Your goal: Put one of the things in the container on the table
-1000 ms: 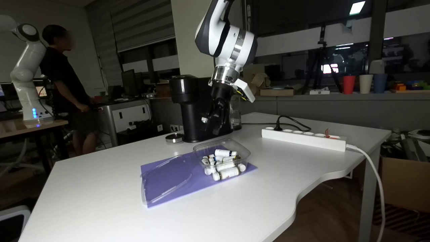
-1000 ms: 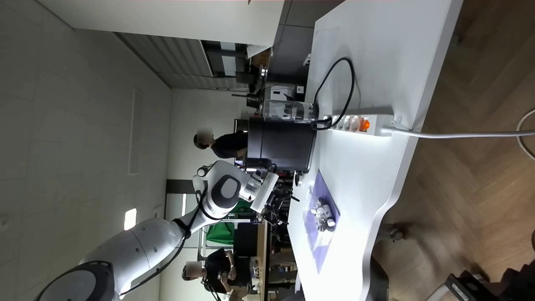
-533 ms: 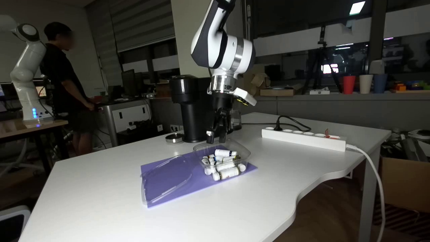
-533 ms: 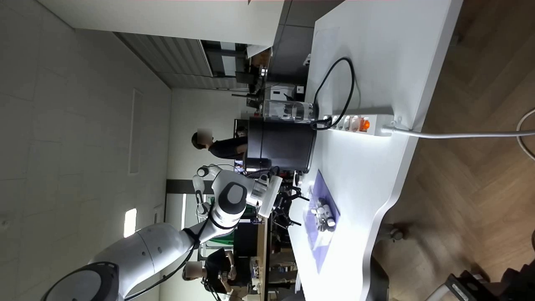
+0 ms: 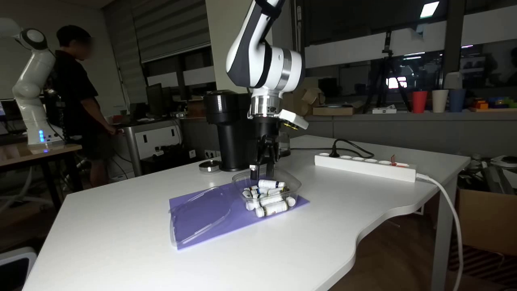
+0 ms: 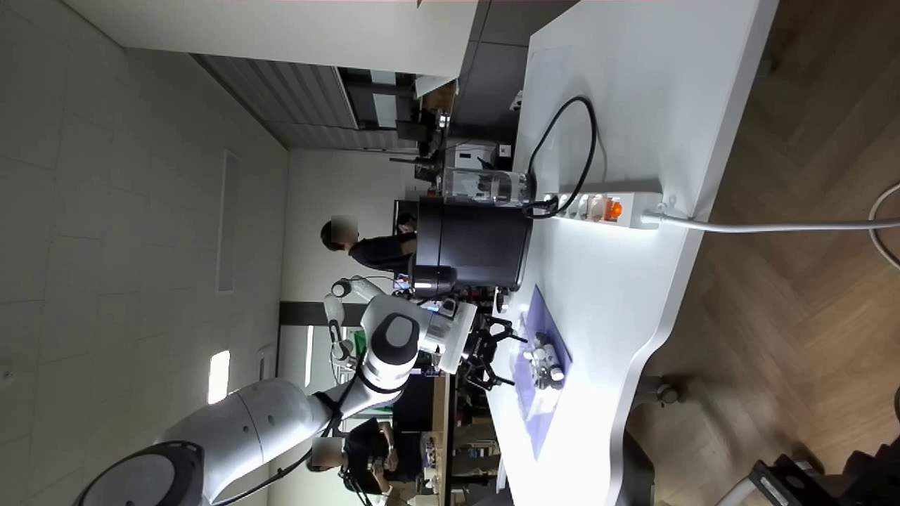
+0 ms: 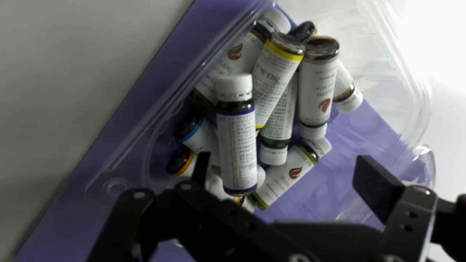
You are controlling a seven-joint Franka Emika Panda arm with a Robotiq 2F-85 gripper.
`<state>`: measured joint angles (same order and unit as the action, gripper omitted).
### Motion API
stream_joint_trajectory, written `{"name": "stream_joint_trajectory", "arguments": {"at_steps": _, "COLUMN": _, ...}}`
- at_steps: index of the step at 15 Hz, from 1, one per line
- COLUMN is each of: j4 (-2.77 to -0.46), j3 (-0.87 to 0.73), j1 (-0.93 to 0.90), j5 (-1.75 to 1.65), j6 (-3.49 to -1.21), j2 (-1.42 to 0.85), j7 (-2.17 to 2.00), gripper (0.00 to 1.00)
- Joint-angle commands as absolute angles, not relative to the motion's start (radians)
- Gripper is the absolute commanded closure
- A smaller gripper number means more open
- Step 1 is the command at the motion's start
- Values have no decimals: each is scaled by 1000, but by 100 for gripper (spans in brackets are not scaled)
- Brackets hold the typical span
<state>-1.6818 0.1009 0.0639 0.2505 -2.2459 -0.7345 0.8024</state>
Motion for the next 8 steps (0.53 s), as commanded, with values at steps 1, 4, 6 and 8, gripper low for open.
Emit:
{"name": "stream_joint_trajectory", "arguments": {"at_steps": 1, "j4": -1692, "j3": 120, "j1": 74, "j5": 221, "j6": -2256, "j2": -734, "j7": 751, "gripper": 8}}
{"name": "stream_joint_trajectory", "arguments": {"at_steps": 4, "j4": -1696, "j3": 128, "j1": 77, "j5": 224, "j6": -2266, "j2": -738, "j7": 756, "gripper": 40}}
{"name": "stream_joint_trajectory", "arguments": {"at_steps": 6, "j4": -1701, "j3": 131, "j1": 79, "j5": 224, "j6": -2281, "j2": -735, "j7": 760, "gripper": 55}}
{"name": "stream_joint_trajectory", "arguments": {"at_steps": 8, "j4": -1703, "j3": 132, "j1": 77, "j5": 220, "j6": -2289, "j2": -732, "j7": 758, "gripper": 69}}
